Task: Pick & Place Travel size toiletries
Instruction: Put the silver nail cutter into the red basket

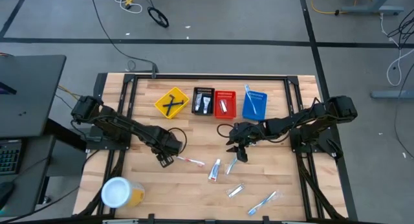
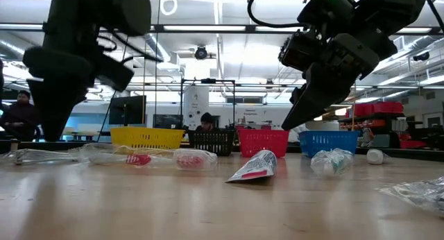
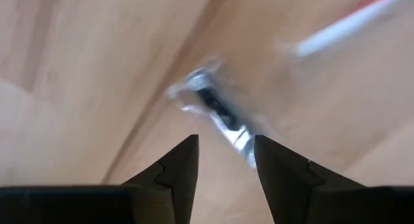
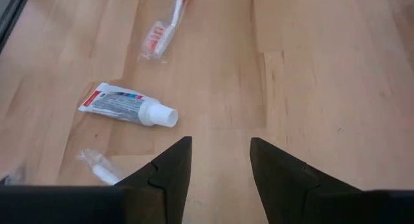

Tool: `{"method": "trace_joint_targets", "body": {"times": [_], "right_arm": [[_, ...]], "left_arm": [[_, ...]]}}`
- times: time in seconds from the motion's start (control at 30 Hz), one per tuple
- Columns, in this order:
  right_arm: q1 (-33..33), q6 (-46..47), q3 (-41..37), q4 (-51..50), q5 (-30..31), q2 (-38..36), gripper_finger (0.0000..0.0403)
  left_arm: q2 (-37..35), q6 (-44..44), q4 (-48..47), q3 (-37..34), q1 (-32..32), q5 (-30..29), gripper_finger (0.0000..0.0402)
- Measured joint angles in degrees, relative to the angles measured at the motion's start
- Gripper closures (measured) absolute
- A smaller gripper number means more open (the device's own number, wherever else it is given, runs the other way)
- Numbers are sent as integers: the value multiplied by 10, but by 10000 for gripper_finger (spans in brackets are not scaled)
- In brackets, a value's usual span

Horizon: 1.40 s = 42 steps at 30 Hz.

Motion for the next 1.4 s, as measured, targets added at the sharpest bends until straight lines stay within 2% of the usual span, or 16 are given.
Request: {"method": "trace_joint_targets", "body": {"times": [0.2, 0.57, 0.8, 1.2, 1.4], "right_arm": [[0, 0, 0, 0, 6, 0, 236], [0, 5, 0, 0, 6, 0, 235], [0, 5, 0, 0, 6, 0, 235], [0, 5, 0, 0, 6, 0, 236], [0, 5, 0, 3, 6, 0, 235]], "left_arm": [[0, -19, 8, 16, -18, 1, 244], [0, -68, 71, -46, -21, 34, 244], [-2, -62, 121, -74, -21, 38, 244], [-2, -16, 132, -82, -21, 31, 245], [-2, 11, 130, -83, -21, 16, 282]]}}
